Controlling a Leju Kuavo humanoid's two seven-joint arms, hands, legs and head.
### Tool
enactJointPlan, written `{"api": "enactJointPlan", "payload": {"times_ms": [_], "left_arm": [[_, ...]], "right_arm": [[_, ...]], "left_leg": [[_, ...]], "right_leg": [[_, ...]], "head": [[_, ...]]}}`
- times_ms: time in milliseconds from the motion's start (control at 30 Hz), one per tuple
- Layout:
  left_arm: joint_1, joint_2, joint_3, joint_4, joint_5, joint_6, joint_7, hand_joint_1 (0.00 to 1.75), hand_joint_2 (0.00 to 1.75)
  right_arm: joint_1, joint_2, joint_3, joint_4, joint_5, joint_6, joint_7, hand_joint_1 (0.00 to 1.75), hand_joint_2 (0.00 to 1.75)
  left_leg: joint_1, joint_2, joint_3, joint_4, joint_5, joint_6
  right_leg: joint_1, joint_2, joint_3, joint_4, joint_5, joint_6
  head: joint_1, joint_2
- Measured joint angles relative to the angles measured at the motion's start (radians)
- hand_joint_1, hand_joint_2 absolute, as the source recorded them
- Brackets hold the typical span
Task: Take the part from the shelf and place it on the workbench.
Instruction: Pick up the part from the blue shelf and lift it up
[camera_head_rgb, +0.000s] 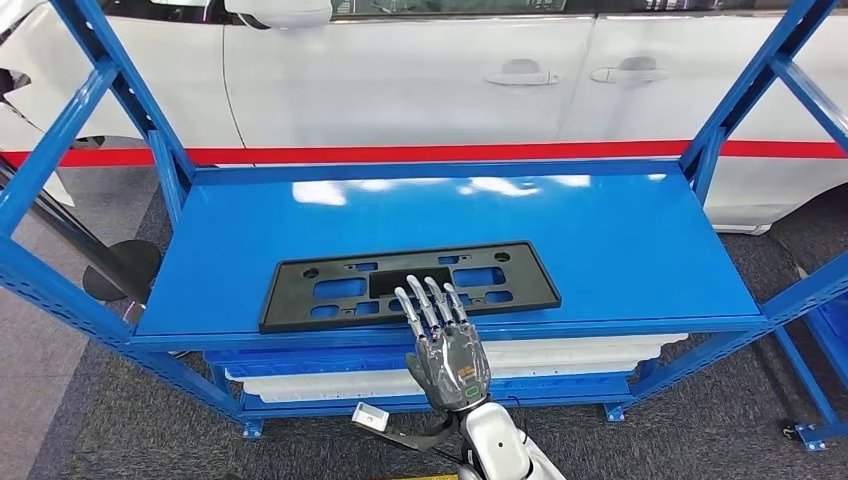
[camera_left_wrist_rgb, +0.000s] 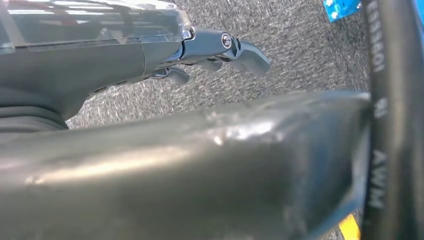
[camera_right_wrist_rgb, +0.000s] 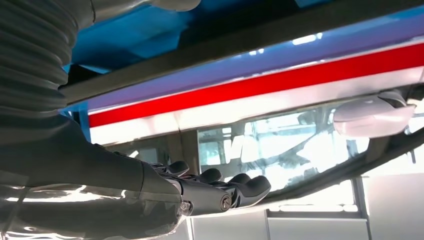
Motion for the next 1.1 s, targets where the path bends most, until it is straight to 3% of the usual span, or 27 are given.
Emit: {"api": "enactJointPlan", "payload": {"times_ms": [33, 67, 100, 167, 233, 300, 400, 467, 533, 567, 600, 667, 733, 767, 900, 967, 1033, 1067, 1100], "left_arm": [[0.0, 0.0, 0.0, 0.0, -0.001, 0.0, 0.001, 0.0, 0.0], [0.0, 0.0, 0.0, 0.0, -0.003, 0.0, 0.002, 0.0, 0.0], [0.0, 0.0, 0.0, 0.0, -0.004, -0.001, 0.004, 0.0, 0.0], [0.0, 0.0, -0.002, 0.0, -0.006, -0.001, 0.005, 0.0, 0.0], [-0.001, 0.0, -0.004, 0.0, -0.007, -0.001, 0.007, 0.0, 0.0], [-0.002, 0.0, -0.007, 0.0, -0.008, -0.001, 0.008, 0.0, 0.0], [-0.004, 0.0, -0.009, 0.0, -0.009, -0.001, 0.011, 0.0, 0.0], [-0.005, -0.001, -0.012, 0.0, -0.01, -0.001, 0.012, 0.0, 0.0], [-0.004, 0.0, -0.015, 0.0, -0.01, -0.001, 0.013, 0.0, 0.0], [-0.003, 0.0, -0.016, 0.0, -0.01, -0.001, 0.014, 0.0, 0.0], [-0.002, 0.001, -0.017, 0.0, -0.011, -0.001, 0.015, 0.0, 0.0], [-0.002, 0.001, -0.02, 0.0, -0.012, -0.001, 0.016, 0.0, 0.0], [-0.005, 0.002, -0.022, 0.0, -0.012, -0.001, 0.017, 0.0, 0.0], [-0.006, 0.002, -0.022, 0.0, -0.012, -0.001, 0.018, 0.0, 0.0], [-0.007, 0.002, -0.024, 0.0, -0.013, -0.001, 0.018, 0.0, 0.0], [-0.009, 0.001, -0.024, 0.0, -0.014, -0.001, 0.018, 0.0, 0.0], [-0.01, 0.002, -0.025, 0.0, -0.015, -0.001, 0.019, 0.0, 0.0], [-0.01, 0.002, -0.025, 0.0, -0.015, -0.001, 0.019, 0.0, 0.0], [-0.01, 0.002, -0.025, 0.0, -0.015, -0.001, 0.02, 0.0, 0.0]], "right_arm": [[0.0, 0.0, -0.003, 0.005, -0.001, 0.0, 0.0, 0.0, 1.75], [0.0, 0.0, -0.006, 0.011, -0.002, 0.0, 0.0, 0.0, 1.75], [0.0, 0.0, -0.008, 0.017, -0.004, 0.0, 0.0, 0.0, 1.75], [-0.001, 0.0, -0.011, 0.026, -0.006, 0.0, 0.0, 0.0, 1.75], [-0.005, 0.0, -0.014, 0.034, -0.006, 0.0, 0.0, 0.0, 1.75], [-0.007, 0.0, -0.016, 0.042, -0.006, 0.0, 0.0, 0.0, 1.75], [-0.011, 0.003, -0.018, 0.053, -0.006, 0.0, 0.0, 0.0, 1.75], [-0.014, 0.007, -0.019, 0.059, -0.006, 0.0, 0.0, 0.0, 1.75], [-0.015, 0.008, -0.019, 0.066, -0.006, 0.0, 0.0, 0.0, 1.75], [-0.015, 0.008, -0.019, 0.07, -0.006, 0.0, 0.001, 0.0, 1.75], [-0.016, 0.008, -0.02, 0.076, -0.006, 0.0, 0.002, 0.0, 1.75], [-0.02, 0.009, -0.02, 0.087, -0.005, 0.0, 0.004, 0.0, 1.75], [-0.027, 0.009, -0.021, 0.098, -0.003, 0.0, 0.007, 0.0, 1.75], [-0.03, 0.009, -0.022, 0.103, -0.002, 0.0, 0.008, 0.0, 1.75], [-0.037, 0.011, -0.025, 0.118, -0.003, 0.0, 0.01, 0.0, 1.75], [-0.042, 0.013, -0.028, 0.125, -0.007, 0.0, 0.01, 0.0, 1.75], [-0.043, 0.013, -0.031, 0.134, -0.01, 0.0, 0.01, 0.0, 1.75], [-0.042, 0.013, -0.032, 0.138, -0.011, 0.0, 0.009, 0.0, 1.75], [-0.042, 0.013, -0.033, 0.143, -0.013, 0.0, 0.008, 0.0, 1.75]], "left_leg": [[0.0, 0.0, 0.001, 0.0, -0.002, 0.001], [0.0, 0.0, 0.003, 0.001, -0.004, 0.001], [0.0, -0.001, 0.006, 0.002, -0.007, 0.0], [0.0, -0.003, 0.016, 0.003, -0.015, -0.005], [-0.003, -0.004, 0.021, 0.006, -0.023, -0.015], [-0.006, -0.004, 0.022, 0.005, -0.028, -0.027], [-0.001, -0.002, 0.021, 0.019, -0.043, -0.045], [0.001, -0.002, -0.018, 0.106, -0.09, -0.051], [0.002, -0.002, -0.087, 0.238, -0.141, -0.055], [0.002, -0.002, -0.111, 0.279, -0.146, -0.056], [0.002, -0.002, -0.119, 0.283, -0.132, -0.057], [0.002, -0.001, -0.08, 0.179, -0.056, -0.052], [-0.001, -0.002, -0.029, 0.061, -0.008, -0.044], [-0.004, -0.002, -0.018, 0.033, -0.003, -0.04], [-0.002, -0.003, -0.012, 0.015, -0.003, -0.019], [0.003, -0.001, -0.007, 0.008, -0.001, -0.009], [0.003, -0.001, -0.007, 0.008, -0.002, -0.004], [0.002, -0.001, -0.006, 0.008, -0.003, -0.003], [0.002, -0.001, -0.005, 0.008, -0.005, -0.004]], "right_leg": [[-0.003, 0.0, -0.036, 0.057, -0.015, 0.003], [-0.006, 0.0, -0.058, 0.085, -0.011, 0.005], [-0.008, -0.001, -0.062, 0.076, 0.012, 0.006], [-0.011, -0.001, -0.019, -0.039, 0.093, 0.002], [-0.008, -0.002, 0.029, -0.148, 0.135, -0.004], [-0.002, 0.001, 0.04, -0.176, 0.133, -0.009], [-0.006, 0.003, 0.048, -0.188, 0.134, -0.025], [-0.007, 0.001, 0.057, -0.194, 0.132, -0.037], [-0.004, -0.001, 0.061, -0.193, 0.128, -0.044], [-0.002, 0.0, 0.063, -0.193, 0.126, -0.045], [-0.001, 0.0, 0.065, -0.191, 0.123, -0.046], [0.0, 0.001, 0.073, -0.186, 0.115, -0.043], [0.003, 0.002, 0.075, -0.179, 0.106, -0.036], [0.004, 0.003, 0.073, -0.176, 0.104, -0.031], [0.004, 0.003, 0.068, -0.168, 0.095, -0.012], [0.002, 0.002, 0.034, -0.094, 0.053, -0.002], [-0.002, 0.002, -0.033, 0.033, -0.002, 0.004], [-0.004, 0.002, -0.061, 0.079, -0.011, 0.007], [-0.007, 0.001, -0.072, 0.092, -0.001, 0.008]], "head": [[0.0, 0.0], [0.0, 0.0], [0.0, 0.0], [0.0, 0.0], [0.0, 0.0], [0.0, 0.0], [0.0, 0.0], [0.0, 0.0], [0.0, 0.0], [0.0, 0.0], [0.0, 0.0], [0.0, 0.0], [0.0, 0.0], [0.0, 0.0], [0.0, 0.0], [0.0, 0.0], [0.0, 0.0], [0.0, 0.0], [0.0, 0.0]]}}
